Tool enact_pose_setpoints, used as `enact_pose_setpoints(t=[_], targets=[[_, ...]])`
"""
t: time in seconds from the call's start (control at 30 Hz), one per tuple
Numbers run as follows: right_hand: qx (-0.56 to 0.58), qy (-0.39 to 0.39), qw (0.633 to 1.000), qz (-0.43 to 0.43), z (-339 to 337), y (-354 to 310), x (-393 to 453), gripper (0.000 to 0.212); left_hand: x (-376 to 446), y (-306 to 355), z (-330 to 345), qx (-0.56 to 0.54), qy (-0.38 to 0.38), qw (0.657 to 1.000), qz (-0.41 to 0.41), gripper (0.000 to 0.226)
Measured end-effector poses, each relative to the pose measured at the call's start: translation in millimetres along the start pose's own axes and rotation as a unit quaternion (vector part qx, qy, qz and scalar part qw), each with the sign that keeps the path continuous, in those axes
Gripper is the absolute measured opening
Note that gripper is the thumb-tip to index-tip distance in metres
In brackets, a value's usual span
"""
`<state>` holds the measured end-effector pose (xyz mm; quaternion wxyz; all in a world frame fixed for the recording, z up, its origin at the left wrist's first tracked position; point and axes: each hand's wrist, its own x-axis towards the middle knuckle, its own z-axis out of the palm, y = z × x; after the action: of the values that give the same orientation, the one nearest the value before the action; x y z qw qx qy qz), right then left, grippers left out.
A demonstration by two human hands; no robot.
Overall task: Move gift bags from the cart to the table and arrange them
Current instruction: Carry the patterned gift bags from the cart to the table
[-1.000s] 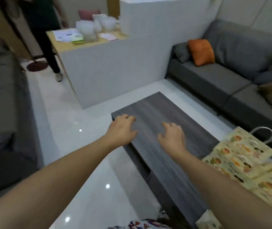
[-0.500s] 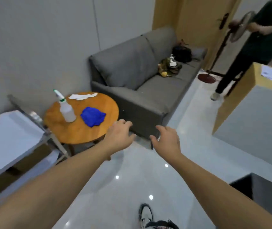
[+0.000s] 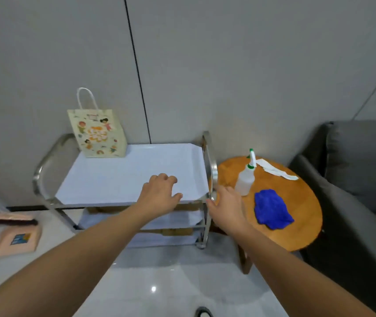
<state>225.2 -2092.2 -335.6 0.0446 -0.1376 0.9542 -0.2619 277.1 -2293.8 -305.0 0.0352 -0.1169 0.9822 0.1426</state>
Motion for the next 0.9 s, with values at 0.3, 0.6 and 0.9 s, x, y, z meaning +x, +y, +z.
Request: enact_pose_setpoints(t=[0.3, 0.6, 0.9], targets=[[-0.02, -0.095, 0.985, -0.142, 54.5, -100.0, 106.3, 0.053, 18.1, -127.9, -42.0, -0.041, 0.074, 0.98, -0.183, 0.057], [0.002, -0.084, 0.974, -0.21, 125.4, -266.1, 215.4, 0.051, 89.3, -278.0, -79.4, -0.114, 0.135, 0.953, -0.247, 0.061], [-0.003, -0.109, 0.982, -0.154, 163.2, -435.1, 338.7, 0.059, 192.4, -411.0, -129.5, -0.182, 0.126, 0.948, -0.227, 0.063]])
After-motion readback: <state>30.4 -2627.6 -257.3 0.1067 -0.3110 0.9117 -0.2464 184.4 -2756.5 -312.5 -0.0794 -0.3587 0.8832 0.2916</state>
